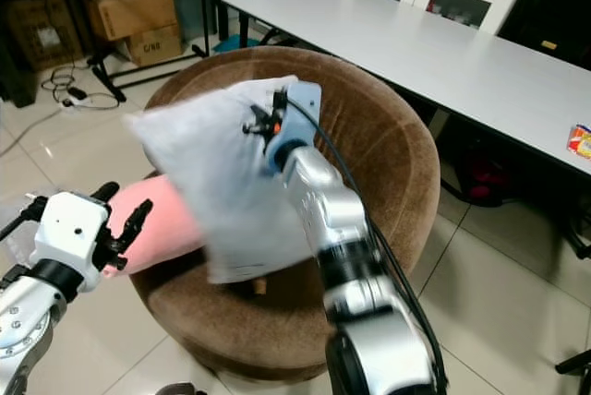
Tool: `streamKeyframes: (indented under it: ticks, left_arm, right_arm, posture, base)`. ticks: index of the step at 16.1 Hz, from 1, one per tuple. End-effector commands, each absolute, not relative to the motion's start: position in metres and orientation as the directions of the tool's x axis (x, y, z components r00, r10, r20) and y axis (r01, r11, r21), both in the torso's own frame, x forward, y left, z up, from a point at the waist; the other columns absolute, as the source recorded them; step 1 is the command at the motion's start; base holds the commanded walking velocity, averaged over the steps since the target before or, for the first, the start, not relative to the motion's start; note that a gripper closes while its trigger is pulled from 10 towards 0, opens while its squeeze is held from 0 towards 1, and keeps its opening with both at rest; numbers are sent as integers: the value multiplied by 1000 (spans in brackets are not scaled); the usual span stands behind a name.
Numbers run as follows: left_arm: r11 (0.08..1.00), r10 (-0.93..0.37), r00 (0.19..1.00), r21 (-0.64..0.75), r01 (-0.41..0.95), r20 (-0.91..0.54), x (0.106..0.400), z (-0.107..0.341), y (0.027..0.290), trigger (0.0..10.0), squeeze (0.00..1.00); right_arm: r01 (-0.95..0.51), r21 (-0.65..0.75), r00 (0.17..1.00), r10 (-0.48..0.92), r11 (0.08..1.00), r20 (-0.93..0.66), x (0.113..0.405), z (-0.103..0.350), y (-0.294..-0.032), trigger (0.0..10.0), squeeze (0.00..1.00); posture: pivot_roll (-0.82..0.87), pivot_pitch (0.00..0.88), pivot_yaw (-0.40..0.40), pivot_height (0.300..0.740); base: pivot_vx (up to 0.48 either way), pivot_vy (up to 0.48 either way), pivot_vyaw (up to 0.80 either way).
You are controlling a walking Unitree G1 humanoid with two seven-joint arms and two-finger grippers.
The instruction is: Move the pillow to the sofa from floor
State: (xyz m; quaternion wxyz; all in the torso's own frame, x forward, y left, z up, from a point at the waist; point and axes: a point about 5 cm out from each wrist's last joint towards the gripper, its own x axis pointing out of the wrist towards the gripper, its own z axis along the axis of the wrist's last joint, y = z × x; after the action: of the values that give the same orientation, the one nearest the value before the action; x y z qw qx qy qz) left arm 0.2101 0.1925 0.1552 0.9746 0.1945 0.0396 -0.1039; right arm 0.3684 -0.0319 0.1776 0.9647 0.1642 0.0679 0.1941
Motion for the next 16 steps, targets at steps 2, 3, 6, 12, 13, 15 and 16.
streamKeyframes:
  ticks: [2,3,6,12,13,15,16]
  left_arm:
    - [899,-195,974,376,224,-114,208,159,189,10000,0]
    - [899,-195,974,377,225,-117,208,159,189,10000,0]
    - [895,-193,974,384,226,-121,206,160,187,10000,0]
    - [905,-134,984,391,170,-119,198,161,193,10000,0]
    - [905,-134,984,391,171,-119,199,161,193,10000,0]
    - [900,-144,983,398,179,-116,202,162,192,10000,0]
    - [900,-144,983,399,179,-115,203,162,192,10000,0]
  right_arm:
    - [-351,286,927,375,891,-31,383,202,3,10000,0]
    - [-311,235,938,337,921,-81,386,201,10,10000,0]
    - [-140,133,971,162,981,-174,391,197,6,10000,0]
    - [48,355,958,57,934,-282,397,201,-9,10000,0]
    - [48,366,957,62,929,-283,397,201,-8,10000,0]
    - [17,444,962,106,896,-251,400,208,-7,10000,0]
    - [-4,458,964,125,889,-236,400,211,-7,10000,0]
  posture:
    - [151,0,-123,740]
    - [168,0,-135,740]
    - [222,0,-177,740]
    - [246,0,-204,740]
    - [246,0,-204,740]
    - [240,0,-188,740]
    - [238,0,-187,740]
  base:
    - [0,0,0]
    - [0,0,0]
    - [0,0,0]
    - [0,0,0]
    - [0,0,0]
    - [0,0,0]
    - [0,0,0]
